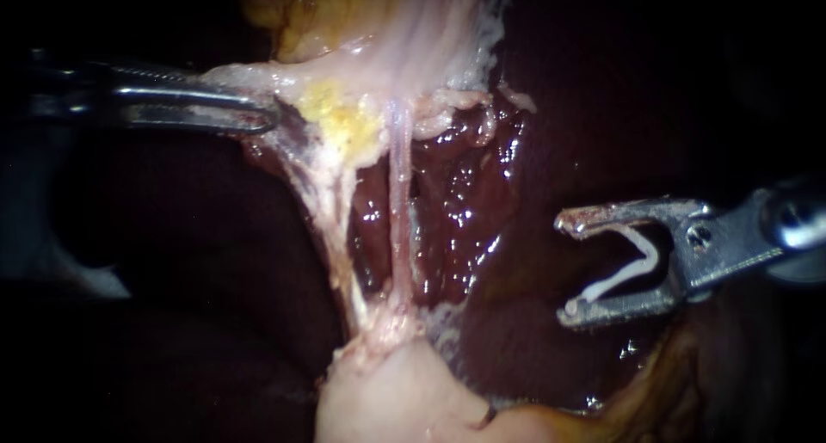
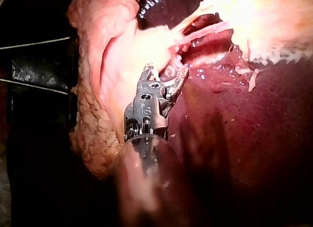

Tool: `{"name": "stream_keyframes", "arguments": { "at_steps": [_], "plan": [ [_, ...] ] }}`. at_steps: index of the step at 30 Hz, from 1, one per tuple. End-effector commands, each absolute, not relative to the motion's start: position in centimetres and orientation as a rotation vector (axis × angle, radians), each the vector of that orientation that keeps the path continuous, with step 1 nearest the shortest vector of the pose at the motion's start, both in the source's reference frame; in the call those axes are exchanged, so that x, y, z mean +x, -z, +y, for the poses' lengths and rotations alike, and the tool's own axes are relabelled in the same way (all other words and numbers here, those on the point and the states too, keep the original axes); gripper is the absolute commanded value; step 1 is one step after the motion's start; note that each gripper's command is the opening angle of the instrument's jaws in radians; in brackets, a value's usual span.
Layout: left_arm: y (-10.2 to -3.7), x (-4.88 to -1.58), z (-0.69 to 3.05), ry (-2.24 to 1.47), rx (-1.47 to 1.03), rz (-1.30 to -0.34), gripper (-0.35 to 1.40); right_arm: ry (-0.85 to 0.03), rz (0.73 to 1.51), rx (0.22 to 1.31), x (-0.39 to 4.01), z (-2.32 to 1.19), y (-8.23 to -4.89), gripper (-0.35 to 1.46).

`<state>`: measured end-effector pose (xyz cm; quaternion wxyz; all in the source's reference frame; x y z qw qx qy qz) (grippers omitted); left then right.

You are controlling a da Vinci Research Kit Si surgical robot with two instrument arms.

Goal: Grabbing gallbladder

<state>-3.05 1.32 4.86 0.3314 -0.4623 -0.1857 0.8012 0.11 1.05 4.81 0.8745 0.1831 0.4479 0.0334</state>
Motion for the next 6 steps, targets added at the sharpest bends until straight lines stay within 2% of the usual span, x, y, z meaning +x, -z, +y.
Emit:
{"name": "stream_keyframes", "arguments": {
  "at_steps": [1,6],
  "plan": [
    [-4.86,-3.06,1.31,-2.091,-1.212,-0.484,-0.35,-0.07,0.935,0.382,0.11,1.05,-4.81,0.46],
    [-4.87,-3.06,1.31,-2.092,-1.212,-0.482,-0.35,-0.071,0.935,0.382,0.1,1.06,-4.82,0.46]
  ]
}}
